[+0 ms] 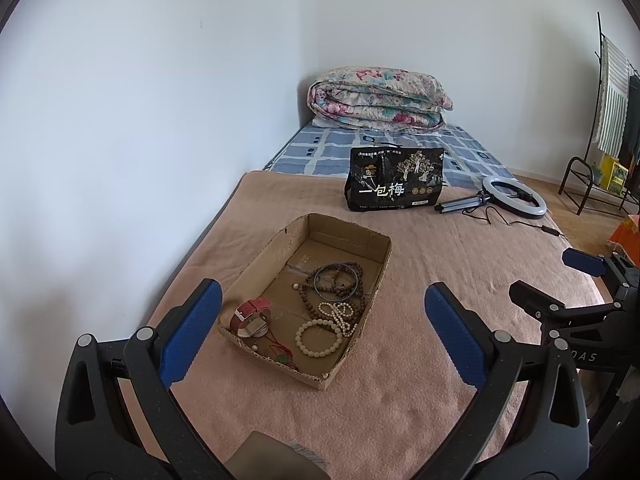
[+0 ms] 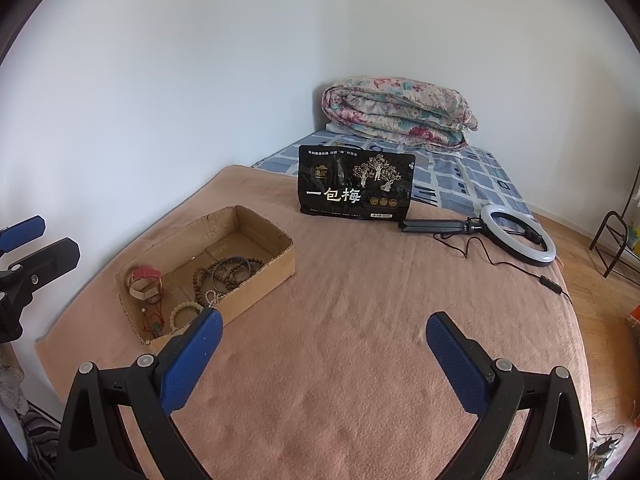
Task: Organize jewelry
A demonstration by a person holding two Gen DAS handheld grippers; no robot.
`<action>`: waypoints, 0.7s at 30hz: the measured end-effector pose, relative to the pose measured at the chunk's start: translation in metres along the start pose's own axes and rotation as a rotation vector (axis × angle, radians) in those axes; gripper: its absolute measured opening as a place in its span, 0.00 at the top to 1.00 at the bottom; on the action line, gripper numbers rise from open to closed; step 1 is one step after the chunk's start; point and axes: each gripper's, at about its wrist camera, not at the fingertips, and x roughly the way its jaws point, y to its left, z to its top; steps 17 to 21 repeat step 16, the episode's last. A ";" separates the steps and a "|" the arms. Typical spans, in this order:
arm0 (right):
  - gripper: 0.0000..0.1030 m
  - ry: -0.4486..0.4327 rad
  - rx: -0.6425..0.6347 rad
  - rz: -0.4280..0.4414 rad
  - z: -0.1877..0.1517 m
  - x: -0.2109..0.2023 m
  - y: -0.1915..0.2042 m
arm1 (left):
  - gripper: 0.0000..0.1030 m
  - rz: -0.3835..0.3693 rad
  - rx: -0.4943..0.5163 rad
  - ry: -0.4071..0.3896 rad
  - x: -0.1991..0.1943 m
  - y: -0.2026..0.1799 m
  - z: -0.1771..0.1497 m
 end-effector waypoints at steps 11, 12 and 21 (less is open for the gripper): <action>0.00 0.013 0.023 -0.009 -0.002 0.004 -0.007 | 0.00 -0.006 0.009 -0.004 -0.002 0.001 -0.001; 0.00 0.014 0.025 -0.010 -0.003 0.004 -0.007 | 0.00 -0.005 0.011 -0.007 -0.002 0.001 -0.001; 0.00 0.019 0.028 -0.029 -0.004 0.005 -0.011 | 0.00 0.009 0.015 -0.029 -0.006 0.002 -0.002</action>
